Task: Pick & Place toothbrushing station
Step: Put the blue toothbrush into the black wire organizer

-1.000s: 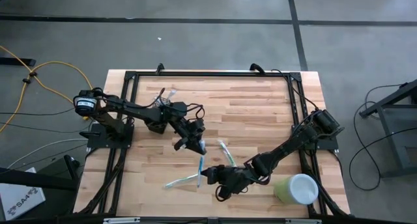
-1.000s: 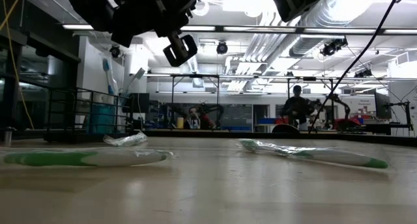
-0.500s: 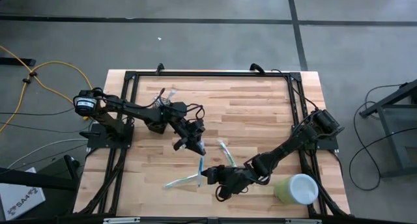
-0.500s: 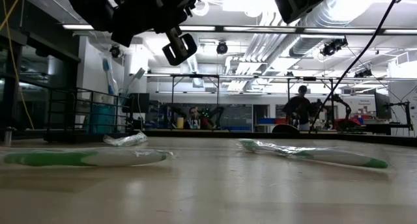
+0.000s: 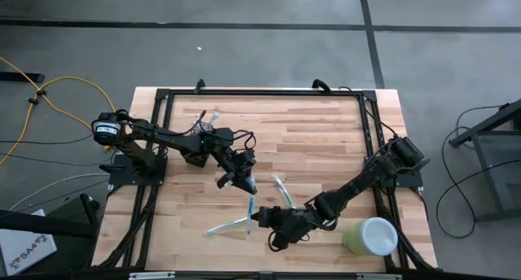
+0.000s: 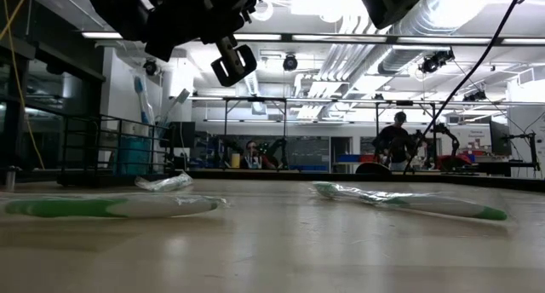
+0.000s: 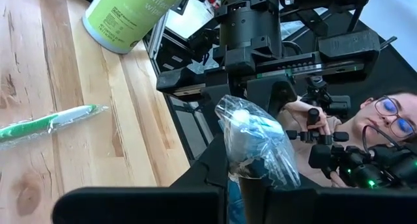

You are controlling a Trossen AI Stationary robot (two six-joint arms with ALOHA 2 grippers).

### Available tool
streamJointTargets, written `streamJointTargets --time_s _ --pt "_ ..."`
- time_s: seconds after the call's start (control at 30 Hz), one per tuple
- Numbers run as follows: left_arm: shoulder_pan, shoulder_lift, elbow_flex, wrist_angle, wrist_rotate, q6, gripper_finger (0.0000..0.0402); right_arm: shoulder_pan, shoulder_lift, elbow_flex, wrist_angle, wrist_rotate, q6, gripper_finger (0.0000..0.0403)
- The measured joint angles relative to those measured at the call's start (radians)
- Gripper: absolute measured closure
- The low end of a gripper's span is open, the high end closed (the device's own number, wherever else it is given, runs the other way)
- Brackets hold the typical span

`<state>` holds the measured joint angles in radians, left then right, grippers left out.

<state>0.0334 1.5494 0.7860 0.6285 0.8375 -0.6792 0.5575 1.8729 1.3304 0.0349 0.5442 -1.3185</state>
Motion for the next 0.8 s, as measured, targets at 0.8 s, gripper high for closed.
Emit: streamJointTargets --time_s 0.8 --pt "0.0 0.0 0.0 0.001 -0.001 -0.002 0.0394 0.002 0.0 0.001 0.0 0.0 0.017 0.04"
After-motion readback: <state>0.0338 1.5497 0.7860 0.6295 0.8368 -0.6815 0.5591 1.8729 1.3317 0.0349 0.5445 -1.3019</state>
